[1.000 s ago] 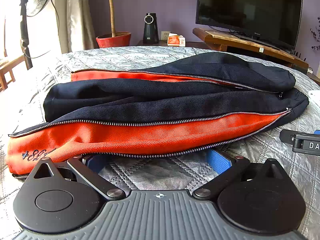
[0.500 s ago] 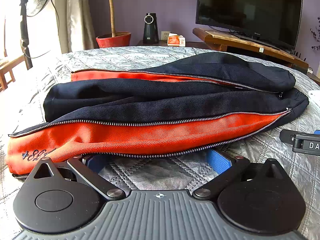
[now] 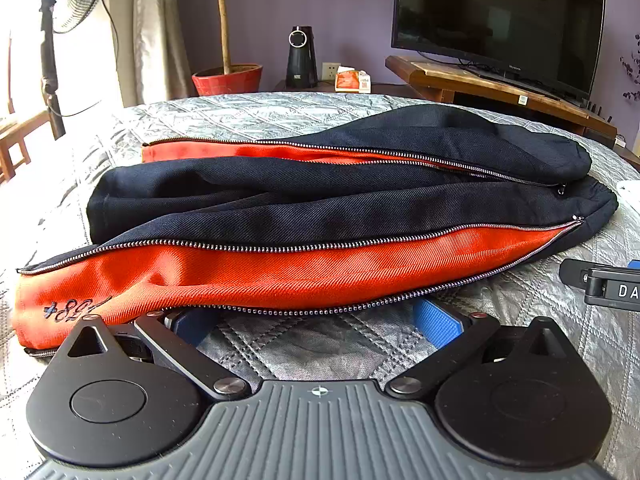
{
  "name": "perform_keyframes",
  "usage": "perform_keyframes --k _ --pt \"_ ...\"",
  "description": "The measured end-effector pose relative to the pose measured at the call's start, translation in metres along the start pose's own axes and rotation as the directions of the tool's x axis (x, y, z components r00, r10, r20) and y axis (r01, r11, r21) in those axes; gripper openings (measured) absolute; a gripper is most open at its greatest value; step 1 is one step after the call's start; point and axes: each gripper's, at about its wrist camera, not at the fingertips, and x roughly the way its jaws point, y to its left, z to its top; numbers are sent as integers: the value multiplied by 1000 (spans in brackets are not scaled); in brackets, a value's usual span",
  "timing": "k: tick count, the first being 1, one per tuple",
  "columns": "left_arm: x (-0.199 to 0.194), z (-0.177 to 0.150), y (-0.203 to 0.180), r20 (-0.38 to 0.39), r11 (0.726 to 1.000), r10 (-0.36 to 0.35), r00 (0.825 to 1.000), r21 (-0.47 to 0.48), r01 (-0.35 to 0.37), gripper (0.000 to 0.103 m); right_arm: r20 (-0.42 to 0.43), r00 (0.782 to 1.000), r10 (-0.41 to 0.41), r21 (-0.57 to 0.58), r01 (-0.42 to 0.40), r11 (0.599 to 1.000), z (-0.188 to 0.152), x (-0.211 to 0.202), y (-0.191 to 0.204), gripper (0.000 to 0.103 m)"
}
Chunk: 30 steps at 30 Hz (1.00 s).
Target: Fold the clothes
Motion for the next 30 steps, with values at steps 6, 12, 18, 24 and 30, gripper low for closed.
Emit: perform_keyframes --k 6,12,18,24,30 --pt "0 0 2 0 1000 0 1000 0 0 103 0 1000 0 0 0 1000 0 0 0 103" --pt "-4 0 1 -17 1000 -4 1000 4 4 103 0 1000 0 0 0 1000 0 0 0 103" --pt "-15 11 3 -184 995 45 982 -83 -61 101 0 1000 0 0 0 1000 0 1 0 103" --pt "-86 18 -10 -213 992 -107 971 -84 91 100 0 1000 0 0 0 1000 0 2 -1 103" --pt "-173 32 -29 -165 980 -190 968 -99 175 102 0 1000 0 0 0 1000 0 2 -1 103"
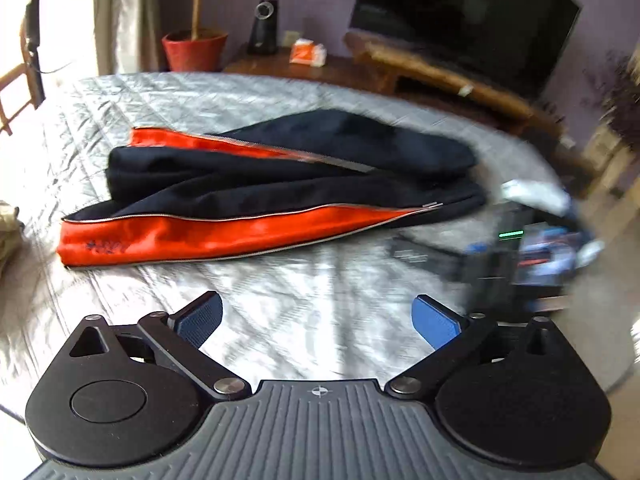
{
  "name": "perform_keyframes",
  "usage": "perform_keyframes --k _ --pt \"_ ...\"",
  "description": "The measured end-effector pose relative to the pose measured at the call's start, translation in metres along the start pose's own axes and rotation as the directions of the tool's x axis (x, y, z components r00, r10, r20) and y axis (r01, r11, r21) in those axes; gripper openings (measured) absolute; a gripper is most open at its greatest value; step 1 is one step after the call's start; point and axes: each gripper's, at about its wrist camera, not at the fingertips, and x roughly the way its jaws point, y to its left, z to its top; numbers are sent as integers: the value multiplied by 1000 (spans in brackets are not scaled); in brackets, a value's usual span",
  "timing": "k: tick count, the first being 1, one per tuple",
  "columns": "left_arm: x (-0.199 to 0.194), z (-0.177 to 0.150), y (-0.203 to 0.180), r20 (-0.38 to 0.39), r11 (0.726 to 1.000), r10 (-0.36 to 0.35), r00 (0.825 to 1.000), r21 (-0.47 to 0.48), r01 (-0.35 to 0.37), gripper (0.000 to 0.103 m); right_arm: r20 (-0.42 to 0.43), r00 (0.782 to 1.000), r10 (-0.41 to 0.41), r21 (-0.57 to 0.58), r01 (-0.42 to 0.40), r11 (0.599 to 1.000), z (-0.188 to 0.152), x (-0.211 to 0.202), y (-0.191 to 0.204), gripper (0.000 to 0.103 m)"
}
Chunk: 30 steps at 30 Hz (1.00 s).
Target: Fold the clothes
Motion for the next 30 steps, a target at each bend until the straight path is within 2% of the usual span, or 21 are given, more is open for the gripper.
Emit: perform_keyframes --k 2,6,9,14,23,30 --pt "-25 1 -10 7 1000 -15 1000 -5 15 102 0 1000 0 0 0 1000 0 0 0 103" --pt "-58 -8 -47 -39 992 73 997 104 -68 103 0 1000 0 0 0 1000 0 0 0 103" --pt "-70 -20 -70 -86 979 148 985 156 -133 103 0 1000 0 0 0 1000 0 0 0 103" --pt "-98 -41 -86 -93 967 184 978 195 -164 103 0 1000 0 0 0 1000 1 0 0 103" --pt "-144 -48 -100 -66 971 136 989 205 -120 103 0 1000 0 0 0 1000 1 1 0 103" --pt "-159 -53 -101 -52 976 108 993 195 -96 103 0 1000 0 0 0 1000 1 1 0 103"
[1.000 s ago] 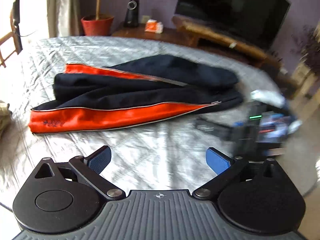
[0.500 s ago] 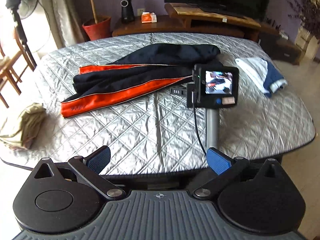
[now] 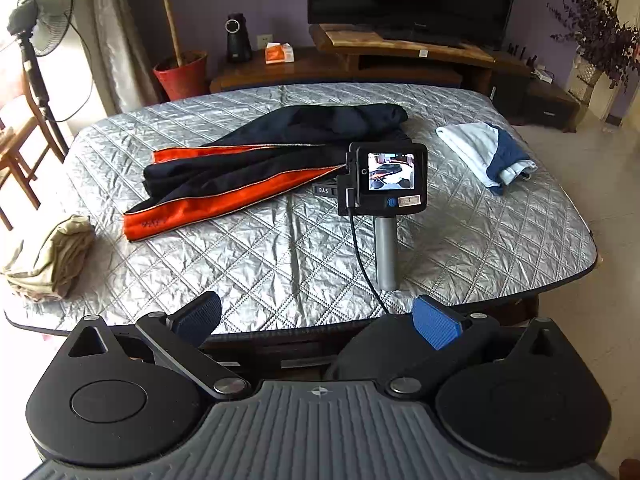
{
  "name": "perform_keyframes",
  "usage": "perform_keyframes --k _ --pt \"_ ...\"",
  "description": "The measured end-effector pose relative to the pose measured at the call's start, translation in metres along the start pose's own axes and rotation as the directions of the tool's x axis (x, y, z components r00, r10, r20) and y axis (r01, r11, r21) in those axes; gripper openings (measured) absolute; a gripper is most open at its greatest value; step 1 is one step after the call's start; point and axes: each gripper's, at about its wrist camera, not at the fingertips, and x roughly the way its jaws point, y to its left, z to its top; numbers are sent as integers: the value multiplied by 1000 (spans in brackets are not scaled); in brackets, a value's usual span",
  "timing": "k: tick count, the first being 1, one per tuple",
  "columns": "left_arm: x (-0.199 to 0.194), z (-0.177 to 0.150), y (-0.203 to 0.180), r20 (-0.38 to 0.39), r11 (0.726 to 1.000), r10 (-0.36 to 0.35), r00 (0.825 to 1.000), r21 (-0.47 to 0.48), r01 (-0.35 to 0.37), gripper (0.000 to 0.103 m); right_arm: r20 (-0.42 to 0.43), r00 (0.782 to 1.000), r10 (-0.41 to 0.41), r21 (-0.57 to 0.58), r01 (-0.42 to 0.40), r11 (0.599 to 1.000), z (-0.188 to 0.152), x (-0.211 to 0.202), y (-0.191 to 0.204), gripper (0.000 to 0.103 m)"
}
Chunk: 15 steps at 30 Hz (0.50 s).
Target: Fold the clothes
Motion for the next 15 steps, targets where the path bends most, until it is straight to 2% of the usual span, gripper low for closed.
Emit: perform_keyframes --k 15 --pt "-12 -5 0 17 1000 -17 1000 -4 17 103 0 1000 0 0 0 1000 0 -1 1 103"
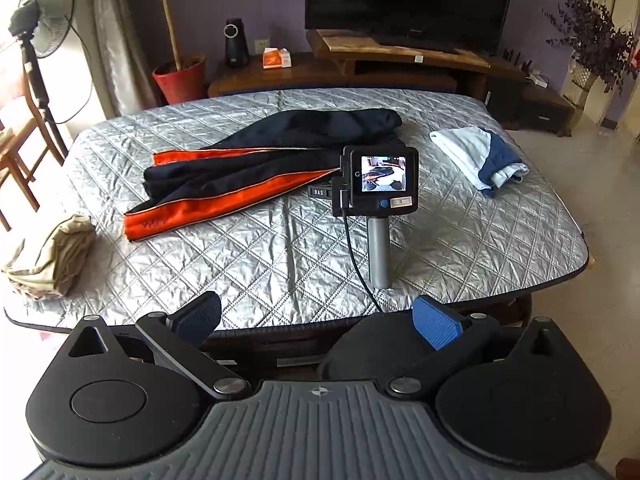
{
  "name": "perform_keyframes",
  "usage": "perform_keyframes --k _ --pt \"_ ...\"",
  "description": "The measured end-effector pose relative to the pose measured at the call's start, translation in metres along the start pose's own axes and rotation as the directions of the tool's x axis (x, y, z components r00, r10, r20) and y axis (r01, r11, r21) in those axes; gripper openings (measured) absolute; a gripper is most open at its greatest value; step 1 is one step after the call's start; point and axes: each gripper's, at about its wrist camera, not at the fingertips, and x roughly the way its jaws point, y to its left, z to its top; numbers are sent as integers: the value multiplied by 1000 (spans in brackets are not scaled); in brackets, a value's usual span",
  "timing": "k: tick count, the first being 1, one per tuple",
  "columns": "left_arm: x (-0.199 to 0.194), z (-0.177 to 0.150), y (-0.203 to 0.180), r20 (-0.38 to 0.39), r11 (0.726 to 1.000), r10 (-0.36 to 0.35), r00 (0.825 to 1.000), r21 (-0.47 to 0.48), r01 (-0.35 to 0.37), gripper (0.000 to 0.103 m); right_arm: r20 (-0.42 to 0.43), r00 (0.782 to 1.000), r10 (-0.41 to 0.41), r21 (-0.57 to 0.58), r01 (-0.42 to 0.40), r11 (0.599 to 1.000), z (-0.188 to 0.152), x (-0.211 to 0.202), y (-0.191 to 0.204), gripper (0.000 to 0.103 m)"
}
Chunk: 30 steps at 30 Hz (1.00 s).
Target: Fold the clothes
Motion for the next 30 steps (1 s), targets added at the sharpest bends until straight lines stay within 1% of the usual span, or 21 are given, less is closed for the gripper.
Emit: perform_keyframes --k 17,30 --pt "-1 1 -4 -4 1000 -7 1000 9 7 103 0 1000 0 0 0 1000 0 0 0 103" --pt "-2 1 -6 -16 999 -31 999 10 31 103 0 1000 0 0 0 1000 0 -1 1 103"
